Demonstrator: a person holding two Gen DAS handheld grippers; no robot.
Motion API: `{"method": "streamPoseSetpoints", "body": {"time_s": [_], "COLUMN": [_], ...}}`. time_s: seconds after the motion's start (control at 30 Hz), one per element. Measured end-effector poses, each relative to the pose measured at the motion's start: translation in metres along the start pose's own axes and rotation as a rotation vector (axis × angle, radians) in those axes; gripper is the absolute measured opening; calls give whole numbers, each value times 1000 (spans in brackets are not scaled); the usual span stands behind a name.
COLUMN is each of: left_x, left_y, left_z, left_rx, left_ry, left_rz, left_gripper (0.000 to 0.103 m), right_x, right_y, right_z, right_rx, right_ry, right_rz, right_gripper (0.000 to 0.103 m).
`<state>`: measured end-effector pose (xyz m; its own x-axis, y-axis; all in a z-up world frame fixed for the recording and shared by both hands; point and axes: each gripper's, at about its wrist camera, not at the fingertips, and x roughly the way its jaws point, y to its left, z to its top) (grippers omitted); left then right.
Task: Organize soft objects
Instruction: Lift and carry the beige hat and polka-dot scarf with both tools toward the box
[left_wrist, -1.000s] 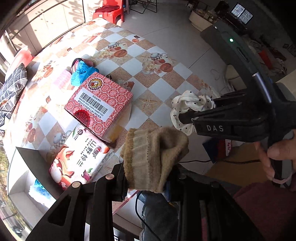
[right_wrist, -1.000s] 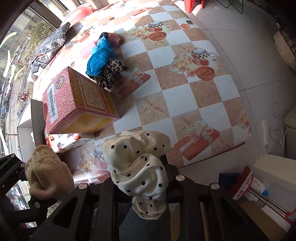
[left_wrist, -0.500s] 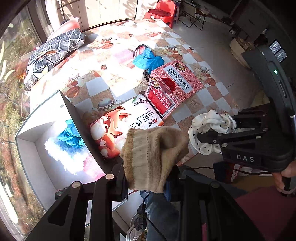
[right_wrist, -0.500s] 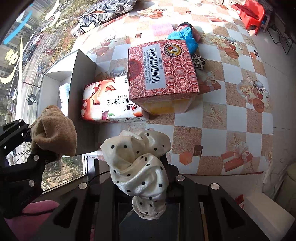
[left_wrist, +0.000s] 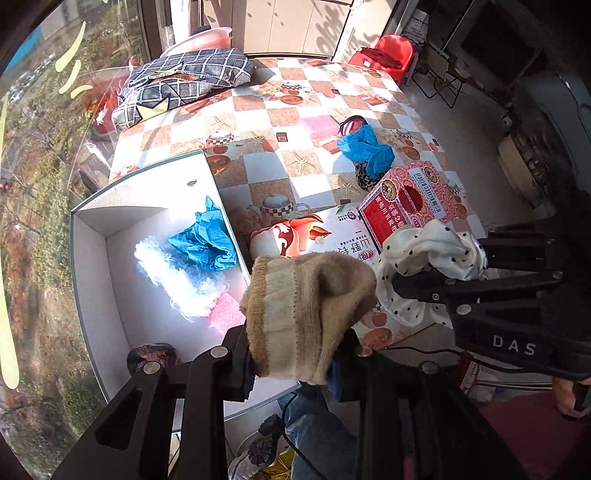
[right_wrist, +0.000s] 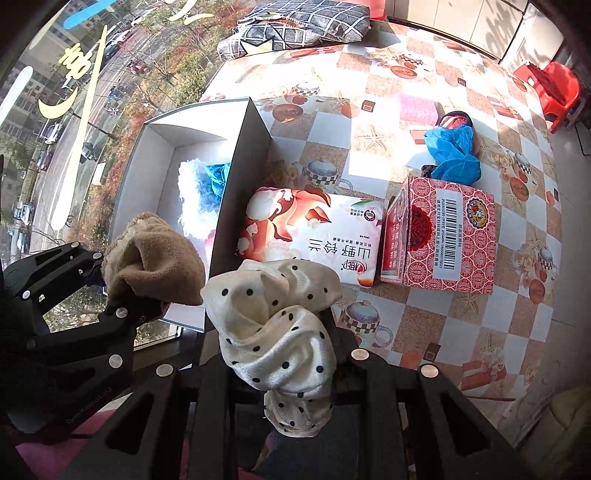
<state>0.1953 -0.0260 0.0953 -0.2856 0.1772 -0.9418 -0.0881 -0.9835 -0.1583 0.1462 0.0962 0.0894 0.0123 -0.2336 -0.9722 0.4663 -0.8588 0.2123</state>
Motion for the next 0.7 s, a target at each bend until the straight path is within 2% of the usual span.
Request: {"method": "streamPoseSetpoints", "body": {"time_s": [0.27,0.7], "left_x": [-4,-8], "left_y": [19,45], "left_z": [-7,-17], "left_rx": [-54,-156], "left_ry": [-20,-46], "left_rz": [23,42], "left_gripper": [32,33], "right_x": [5,16], "right_y": [27,42], "right_z": [10,17], "right_rx": [-68,-108], "right_ry": [12,51], "right_rz": [4,7], "right_gripper": [23,23]}}
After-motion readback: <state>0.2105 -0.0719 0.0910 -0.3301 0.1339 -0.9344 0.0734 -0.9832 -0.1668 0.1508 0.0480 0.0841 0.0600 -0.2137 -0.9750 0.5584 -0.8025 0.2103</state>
